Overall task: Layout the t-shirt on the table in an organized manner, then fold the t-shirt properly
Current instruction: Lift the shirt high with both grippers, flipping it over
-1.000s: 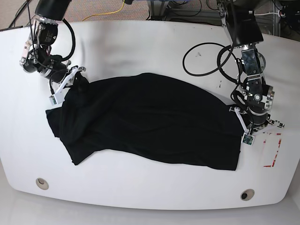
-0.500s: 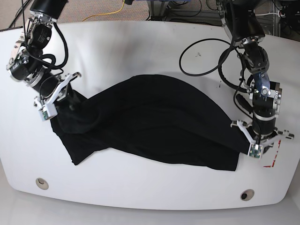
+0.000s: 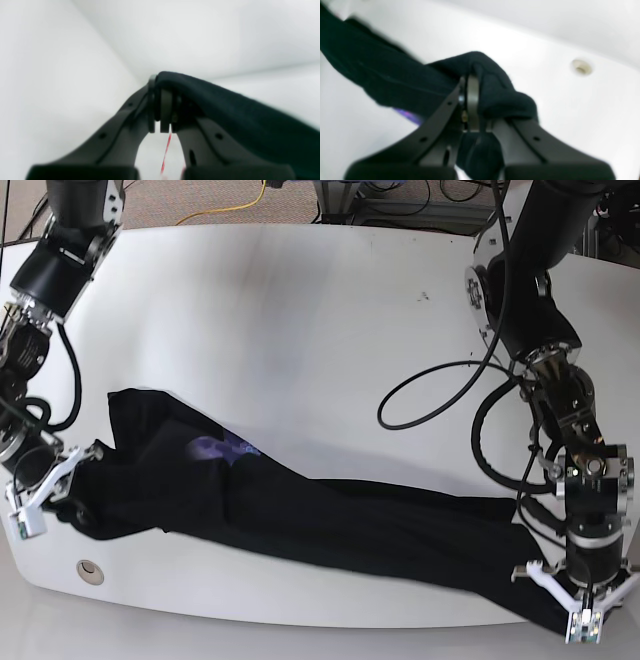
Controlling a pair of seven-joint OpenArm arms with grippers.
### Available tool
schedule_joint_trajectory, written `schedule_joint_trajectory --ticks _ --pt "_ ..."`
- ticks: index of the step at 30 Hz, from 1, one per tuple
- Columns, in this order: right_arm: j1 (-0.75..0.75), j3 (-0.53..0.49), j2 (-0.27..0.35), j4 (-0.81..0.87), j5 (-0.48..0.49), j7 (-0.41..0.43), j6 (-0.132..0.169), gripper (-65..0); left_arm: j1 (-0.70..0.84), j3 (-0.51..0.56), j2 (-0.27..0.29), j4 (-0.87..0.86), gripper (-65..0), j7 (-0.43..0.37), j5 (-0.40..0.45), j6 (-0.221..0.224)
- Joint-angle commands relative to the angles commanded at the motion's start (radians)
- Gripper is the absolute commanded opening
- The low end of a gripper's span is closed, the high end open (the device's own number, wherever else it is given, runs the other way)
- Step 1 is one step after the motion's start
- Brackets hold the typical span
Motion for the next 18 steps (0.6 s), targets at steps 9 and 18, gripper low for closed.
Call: schedule_joint_trajectory --ticks 9,18 --pt "0.368 -0.160 0.072 -0.222 -0.003 -0.011 0.000 -65.0 -0.250 0.005 0.005 -0.052 -64.9 0.048 0.000 0.100" --pt "0.802 -0.393 0.121 -0.410 0.002 -0.014 0.000 -65.0 -0.583 0.005 0.003 -0.227 -64.7 0.075 -0.005 0.112"
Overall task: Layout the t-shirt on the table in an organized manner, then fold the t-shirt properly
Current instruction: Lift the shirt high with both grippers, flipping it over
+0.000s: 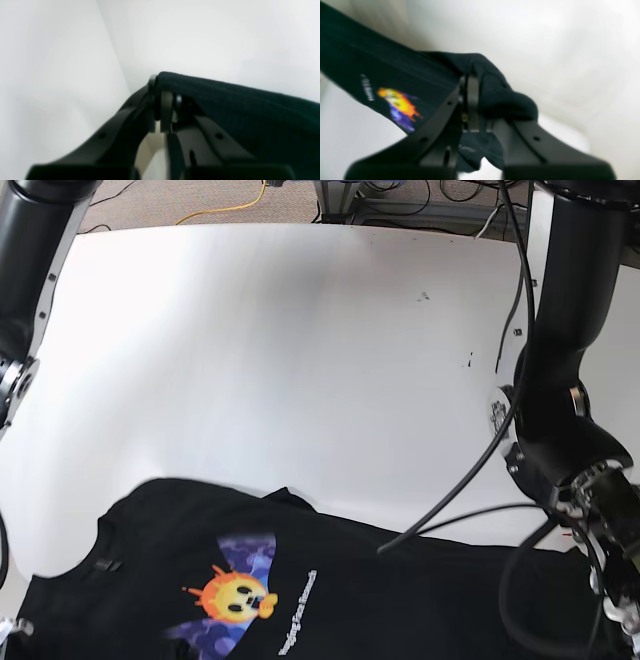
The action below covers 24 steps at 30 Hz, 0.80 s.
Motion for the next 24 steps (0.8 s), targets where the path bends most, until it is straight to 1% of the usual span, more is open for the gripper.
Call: schedule_joint_trajectory --ticks 2,6,9,11,16,19,21,23,24 --pt "0.089 -0.046 0.002 -0.037 0.000 -0.002 0.000 -65.0 -0.066 0.000 0.000 -0.048 -64.7 0.000 -0.002 0.000" --pt "0.208 -0.106 0.002 -0.086 0.000 -0.017 0.000 -65.0 -0.166 -0.002 0.000 -0.120 -64.7 -0.002 -0.003 -0.005" --pt "0.208 -0.141 -0.002 -0.114 0.000 -0.037 0.000 -65.0 -0.230 -0.003 0.000 -0.183 -64.7 -0.002 -0.005 -0.006" --pt "0.208 -0.146 -0.002 -0.115 0.000 -0.048 0.000 -65.0 -0.243 -0.003 0.002 -0.206 -64.7 -0.002 -0.005 -0.008" --pt "0.208 -0.146 0.002 -0.114 0.000 -0.089 0.000 -65.0 -0.243 -0.005 0.002 -0.209 -64.7 0.002 -0.003 -0.043" --pt "0.208 -0.144 0.005 -0.106 0.002 -0.126 0.000 -65.0 -0.222 -0.005 0.000 -0.207 -64.7 0.011 -0.003 -0.049" --pt "0.208 -0.141 0.029 -0.089 0.011 -0.147 0.000 -65.0 -0.184 -0.005 -0.003 -0.193 -64.7 0.035 -0.003 -0.051" --pt "0.208 -0.141 0.055 -0.074 0.051 -0.149 0.000 -65.0 -0.150 -0.005 -0.005 -0.152 -64.7 0.061 -0.005 -0.055" --pt "0.208 -0.141 0.077 -0.068 0.084 -0.149 0.000 -65.0 -0.126 -0.005 -0.005 -0.127 -64.7 0.078 -0.005 -0.068"
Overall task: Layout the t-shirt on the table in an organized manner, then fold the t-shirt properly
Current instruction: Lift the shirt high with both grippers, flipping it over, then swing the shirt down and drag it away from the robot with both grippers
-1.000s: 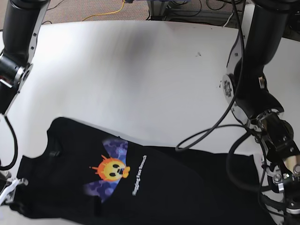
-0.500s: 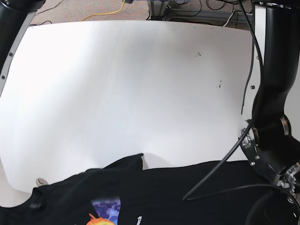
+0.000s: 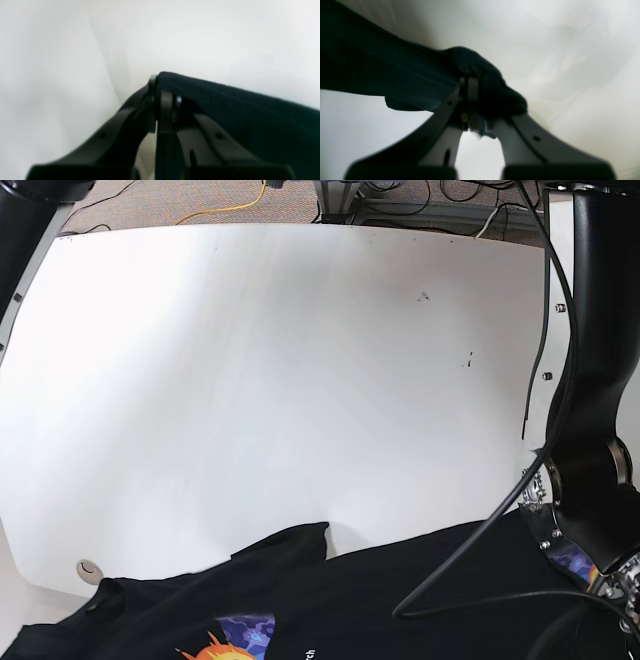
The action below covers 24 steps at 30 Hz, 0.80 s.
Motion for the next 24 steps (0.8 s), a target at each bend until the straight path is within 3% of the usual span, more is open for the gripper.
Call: schedule_joint_trajectory --ticks 8,17,24 --pt "-0.238 0.014 0.098 0.003 0.221 0.002 0.000 -65.0 0.244 0.000 0.003 0.173 -64.9 0.074 0.000 -0.026" --pt "-0.717 0.318 0.112 0.006 0.342 -0.026 0.000 -65.0 0.583 0.000 0.006 0.339 -64.9 0.101 0.002 -0.068" --pt "-1.025 0.448 0.086 0.092 0.390 -0.032 0.000 -65.0 0.795 0.000 0.006 0.396 -65.0 0.158 0.002 -0.120"
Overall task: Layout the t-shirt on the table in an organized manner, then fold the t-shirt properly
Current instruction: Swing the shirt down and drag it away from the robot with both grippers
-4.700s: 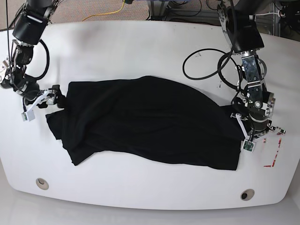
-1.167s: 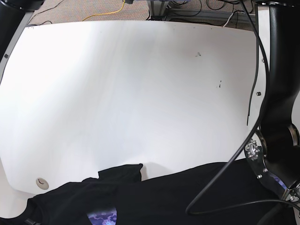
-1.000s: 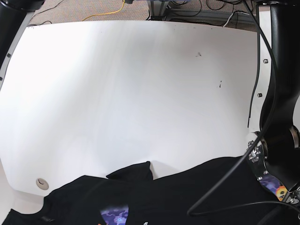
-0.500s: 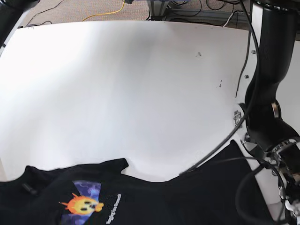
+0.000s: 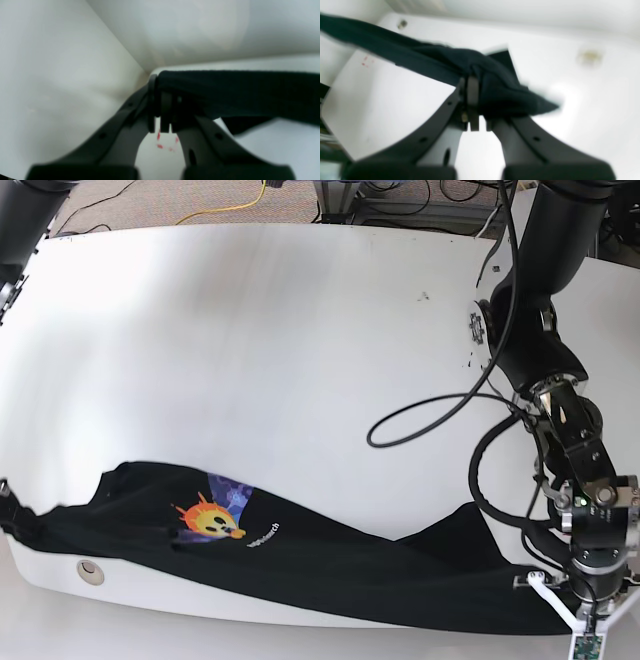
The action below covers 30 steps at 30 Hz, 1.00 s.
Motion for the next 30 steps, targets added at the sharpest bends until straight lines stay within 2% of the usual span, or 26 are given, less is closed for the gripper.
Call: schedule_joint_trajectory --ticks 3,8,16,19,21,30 --pt "-0.117 0.035 -0.028 0.048 0.009 -0.002 0.000 -65.0 0.098 0.000 0.000 0.029 -65.0 0.009 0.003 -0.020" --pt "-0.292 0.086 -0.037 0.104 0.020 -0.011 0.000 -65.0 0.259 0.000 -0.008 0.068 -65.0 0.020 0.005 -0.035" --pt "-0.474 0.094 -0.032 0.147 0.074 -0.020 0.000 -65.0 0.485 -0.002 -0.021 0.117 -65.0 0.023 0.011 -0.051" --pt "-0.548 0.097 -0.029 0.186 0.075 -0.020 0.000 -65.0 0.566 -0.002 -0.023 0.120 -65.0 0.021 0.052 -0.068" --pt "-0.603 0.098 -0.029 0.212 0.077 -0.020 0.000 -65.0 0.617 -0.002 -0.023 0.123 -65.0 0.021 0.094 -0.094" --pt "-0.819 0.098 -0.035 0.249 0.077 -0.021 0.000 -65.0 0.767 -0.089 0.005 0.124 -65.0 0.017 0.255 -0.301"
